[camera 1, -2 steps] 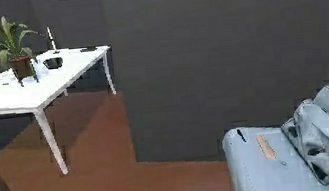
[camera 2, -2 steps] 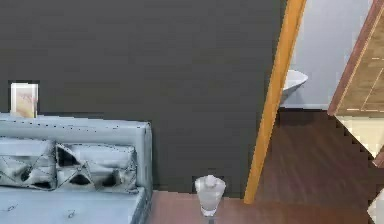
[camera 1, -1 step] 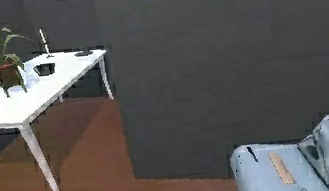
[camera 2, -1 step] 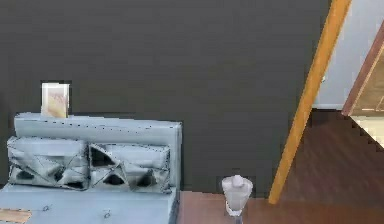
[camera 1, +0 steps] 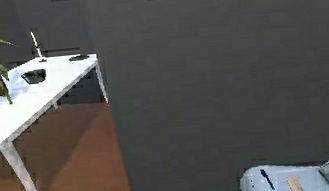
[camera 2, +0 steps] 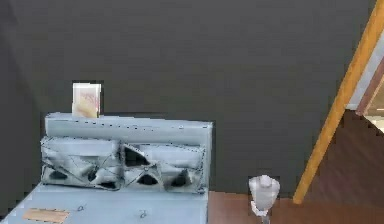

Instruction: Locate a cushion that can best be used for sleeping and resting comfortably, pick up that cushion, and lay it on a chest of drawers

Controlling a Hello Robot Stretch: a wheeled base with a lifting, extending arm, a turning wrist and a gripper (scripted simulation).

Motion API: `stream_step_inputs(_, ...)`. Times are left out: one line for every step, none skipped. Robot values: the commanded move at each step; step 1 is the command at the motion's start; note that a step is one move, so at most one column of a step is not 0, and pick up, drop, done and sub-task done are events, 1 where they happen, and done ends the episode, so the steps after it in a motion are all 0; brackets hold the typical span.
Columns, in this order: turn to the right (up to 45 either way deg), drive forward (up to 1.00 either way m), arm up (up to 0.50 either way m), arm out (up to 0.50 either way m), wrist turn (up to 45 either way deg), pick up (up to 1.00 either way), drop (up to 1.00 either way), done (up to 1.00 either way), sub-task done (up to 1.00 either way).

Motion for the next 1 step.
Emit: stream_step_inputs(45.0, 0.0, 0.0, 0.0, 0.0, 0.0, 0.0, 0.0, 0.0)
